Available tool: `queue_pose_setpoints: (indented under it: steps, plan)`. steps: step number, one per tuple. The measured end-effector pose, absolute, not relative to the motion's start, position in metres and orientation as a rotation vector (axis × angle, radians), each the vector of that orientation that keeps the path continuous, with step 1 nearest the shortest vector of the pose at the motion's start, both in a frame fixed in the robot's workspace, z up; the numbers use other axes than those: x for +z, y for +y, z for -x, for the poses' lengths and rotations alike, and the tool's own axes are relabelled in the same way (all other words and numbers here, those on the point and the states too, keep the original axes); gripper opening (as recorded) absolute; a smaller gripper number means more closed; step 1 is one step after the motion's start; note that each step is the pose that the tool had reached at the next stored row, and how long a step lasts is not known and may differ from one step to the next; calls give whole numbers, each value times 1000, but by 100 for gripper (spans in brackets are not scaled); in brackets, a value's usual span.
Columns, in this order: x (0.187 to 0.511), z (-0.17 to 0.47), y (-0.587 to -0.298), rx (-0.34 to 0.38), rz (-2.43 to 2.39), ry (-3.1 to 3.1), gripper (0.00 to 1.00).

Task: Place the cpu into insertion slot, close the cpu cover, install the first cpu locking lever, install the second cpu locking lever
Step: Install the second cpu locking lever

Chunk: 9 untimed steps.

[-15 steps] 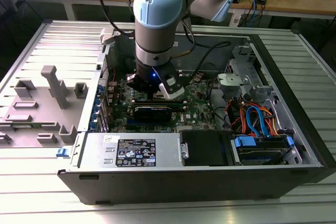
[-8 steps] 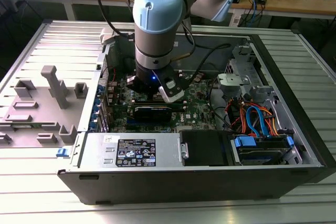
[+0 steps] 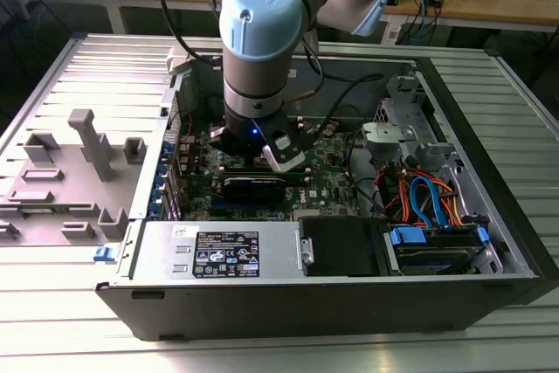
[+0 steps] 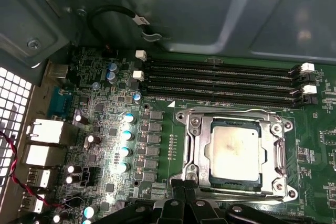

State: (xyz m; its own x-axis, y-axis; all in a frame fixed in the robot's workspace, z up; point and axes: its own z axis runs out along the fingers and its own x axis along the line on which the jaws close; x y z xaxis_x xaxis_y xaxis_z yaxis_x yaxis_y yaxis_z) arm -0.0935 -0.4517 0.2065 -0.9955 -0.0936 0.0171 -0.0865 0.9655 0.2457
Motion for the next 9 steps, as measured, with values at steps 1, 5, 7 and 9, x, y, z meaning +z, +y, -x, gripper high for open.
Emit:
queue_pose_setpoints:
  steps: [1,5,7,9]
  plan:
    - [206,94,-452,-387,-142,-3086,11]
    - [204,94,-452,-400,-142,-3084,11]
    - [203,94,-452,-405,-142,-3084,11]
    - [202,94,-452,-417,-142,-3083,11]
